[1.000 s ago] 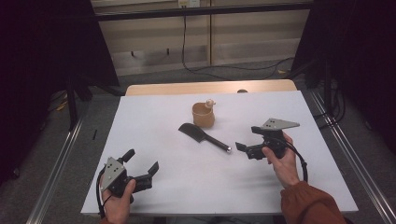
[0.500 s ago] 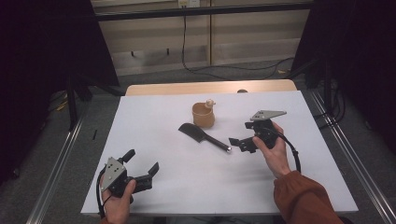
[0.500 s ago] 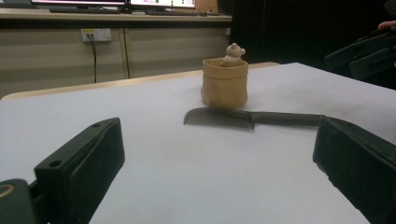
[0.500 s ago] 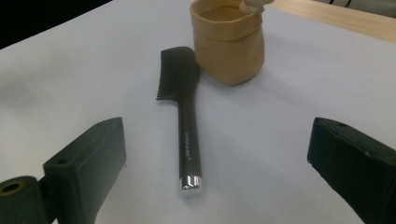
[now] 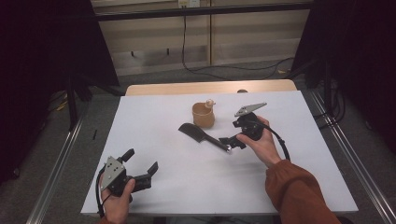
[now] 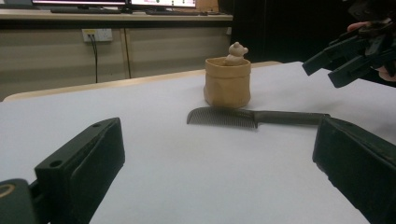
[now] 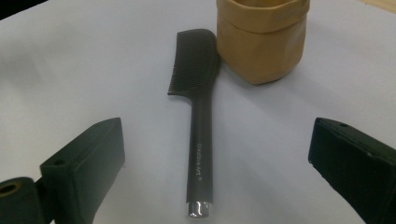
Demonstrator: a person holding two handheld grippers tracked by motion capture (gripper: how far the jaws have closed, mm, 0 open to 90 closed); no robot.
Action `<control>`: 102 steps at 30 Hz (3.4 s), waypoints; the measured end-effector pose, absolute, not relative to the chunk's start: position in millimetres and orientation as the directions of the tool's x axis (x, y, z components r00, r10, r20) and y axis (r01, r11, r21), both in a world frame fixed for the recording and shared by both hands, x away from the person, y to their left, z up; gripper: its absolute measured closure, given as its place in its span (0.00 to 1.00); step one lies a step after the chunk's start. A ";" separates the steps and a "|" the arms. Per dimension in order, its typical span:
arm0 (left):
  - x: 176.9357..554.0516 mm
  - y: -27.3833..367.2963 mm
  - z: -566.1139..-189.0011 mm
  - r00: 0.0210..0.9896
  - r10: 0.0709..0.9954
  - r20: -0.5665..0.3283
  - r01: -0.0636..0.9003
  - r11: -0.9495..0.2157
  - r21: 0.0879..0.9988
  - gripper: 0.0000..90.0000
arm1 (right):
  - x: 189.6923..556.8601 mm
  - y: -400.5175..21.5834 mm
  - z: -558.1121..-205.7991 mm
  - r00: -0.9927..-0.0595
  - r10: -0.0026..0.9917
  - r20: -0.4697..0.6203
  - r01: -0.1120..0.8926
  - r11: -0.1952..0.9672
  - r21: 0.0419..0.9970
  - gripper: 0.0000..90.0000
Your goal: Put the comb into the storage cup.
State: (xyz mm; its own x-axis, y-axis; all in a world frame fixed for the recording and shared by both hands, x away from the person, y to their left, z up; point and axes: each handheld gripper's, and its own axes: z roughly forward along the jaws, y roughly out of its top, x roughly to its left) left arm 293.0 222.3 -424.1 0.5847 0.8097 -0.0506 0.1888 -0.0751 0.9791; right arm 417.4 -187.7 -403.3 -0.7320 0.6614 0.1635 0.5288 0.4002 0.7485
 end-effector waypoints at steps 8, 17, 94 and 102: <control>293.1 222.3 -424.4 0.587 0.809 -0.043 0.187 -0.084 0.979 0.03 | 432.6 -175.3 -407.0 -0.739 0.652 0.167 0.558 0.455 0.694 0.04; 293.8 222.1 -425.1 0.591 0.805 -0.045 0.190 -0.084 0.978 0.03 | 446.7 -155.9 -406.0 -0.774 0.617 0.141 0.550 0.545 0.633 0.11; 295.6 221.4 -428.4 0.594 0.804 -0.034 0.212 -0.115 0.971 0.03 | 484.8 -108.1 -427.7 -0.837 0.540 0.089 0.533 0.768 0.355 0.81; 295.9 221.0 -428.6 0.595 0.803 -0.035 0.213 -0.115 0.970 0.03 | 485.2 -112.8 -424.7 -0.832 0.545 0.108 0.542 0.752 0.376 0.81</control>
State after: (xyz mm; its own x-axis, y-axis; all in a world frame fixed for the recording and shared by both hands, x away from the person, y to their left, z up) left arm 295.9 221.0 -428.6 0.5952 0.8028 -0.0350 0.2125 -0.1152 0.9703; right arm 485.2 -112.8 -424.7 -0.8316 0.5447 0.1083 0.5415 0.7521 0.3756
